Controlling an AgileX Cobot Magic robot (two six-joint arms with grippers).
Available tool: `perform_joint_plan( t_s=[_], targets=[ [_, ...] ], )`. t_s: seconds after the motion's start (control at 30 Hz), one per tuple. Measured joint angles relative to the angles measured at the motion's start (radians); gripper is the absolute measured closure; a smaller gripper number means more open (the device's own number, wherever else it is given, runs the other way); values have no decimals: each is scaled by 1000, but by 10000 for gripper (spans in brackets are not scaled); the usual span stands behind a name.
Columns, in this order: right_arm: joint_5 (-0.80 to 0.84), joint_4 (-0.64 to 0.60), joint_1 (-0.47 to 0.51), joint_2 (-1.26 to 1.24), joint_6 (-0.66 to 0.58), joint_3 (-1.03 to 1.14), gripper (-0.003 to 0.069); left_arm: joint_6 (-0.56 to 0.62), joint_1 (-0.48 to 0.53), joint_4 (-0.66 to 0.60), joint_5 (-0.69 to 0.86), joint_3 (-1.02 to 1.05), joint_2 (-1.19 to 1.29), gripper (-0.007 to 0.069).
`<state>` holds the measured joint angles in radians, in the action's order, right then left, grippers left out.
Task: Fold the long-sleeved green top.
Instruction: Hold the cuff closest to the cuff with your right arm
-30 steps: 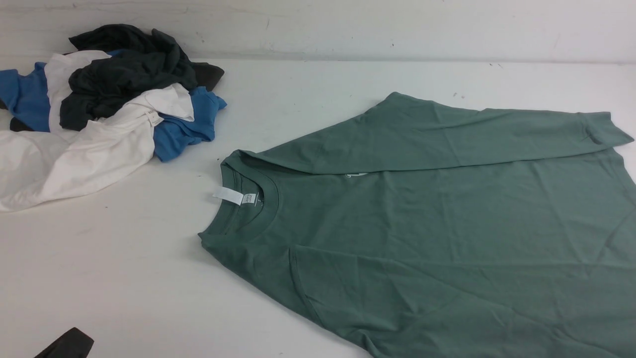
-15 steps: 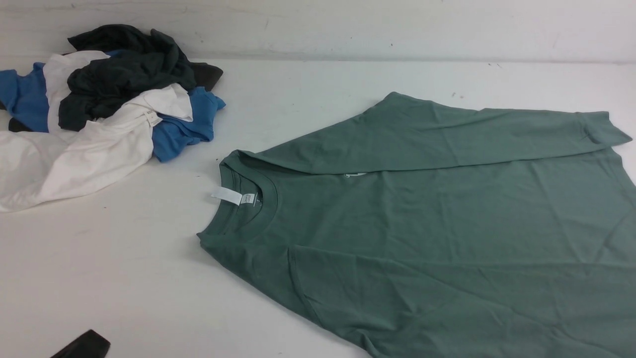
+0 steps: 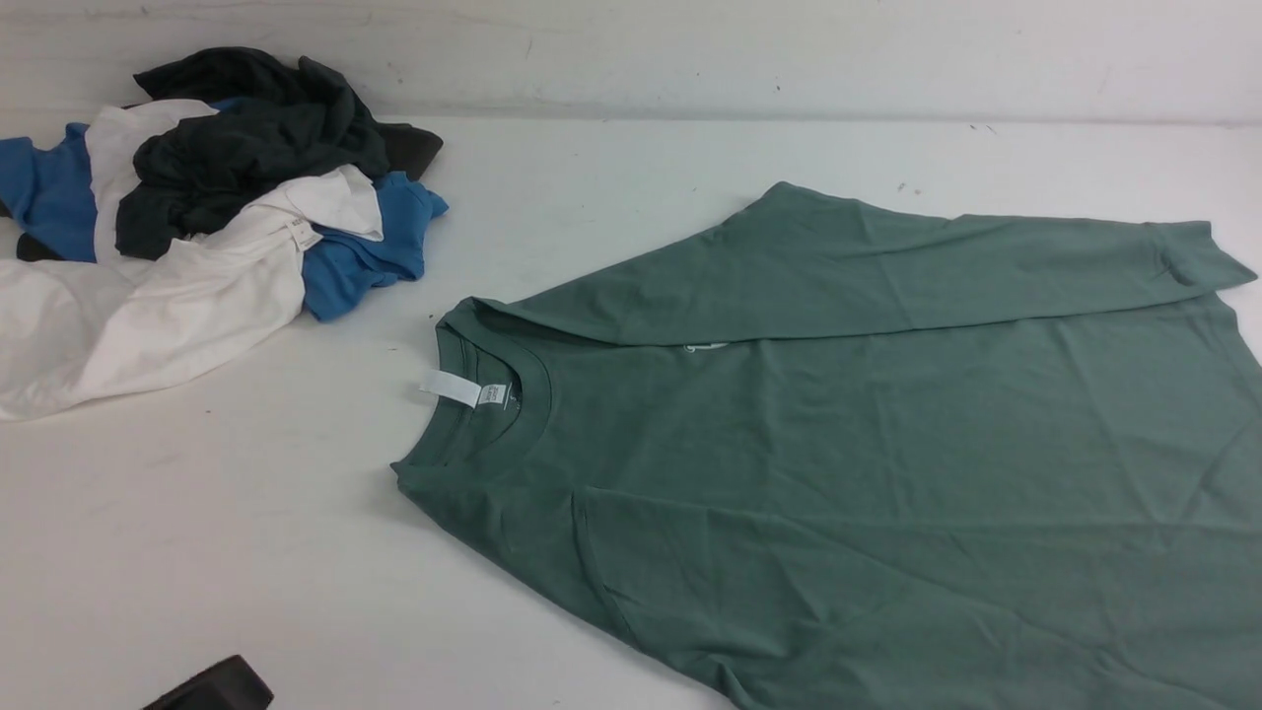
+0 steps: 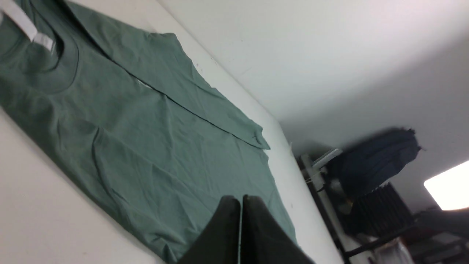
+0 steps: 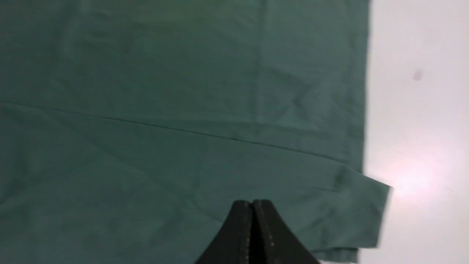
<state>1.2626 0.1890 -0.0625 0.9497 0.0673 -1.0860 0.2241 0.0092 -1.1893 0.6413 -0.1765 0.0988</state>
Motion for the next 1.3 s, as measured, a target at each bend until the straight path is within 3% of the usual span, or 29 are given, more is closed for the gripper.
perform_joint_plan(
  t_s=[0.03,0.17,0.37,0.47,0.7,0.97,1.07,1.3],
  targets=[
    [1,9,0,0,2,1,671,2,0,7,5,-13,6,629],
    [-3,93,156,136,21,12,671,15,0,152,174,-144,193,629],
    [-32,-54,375,367,28,16,671,75,0,257,333,-219,449,629],
    [-89,-104,403,470,22,16,669,82,0,265,335,-222,508,628],
    [-111,-93,478,646,9,16,668,85,0,273,340,-222,531,625],
    [-210,-60,555,747,-113,16,650,85,0,275,359,-222,531,625],
    [-250,-64,560,808,-137,16,613,85,0,275,358,-222,531,625],
    [-306,-24,560,905,-151,10,424,85,0,275,331,-222,531,625]
  ],
)
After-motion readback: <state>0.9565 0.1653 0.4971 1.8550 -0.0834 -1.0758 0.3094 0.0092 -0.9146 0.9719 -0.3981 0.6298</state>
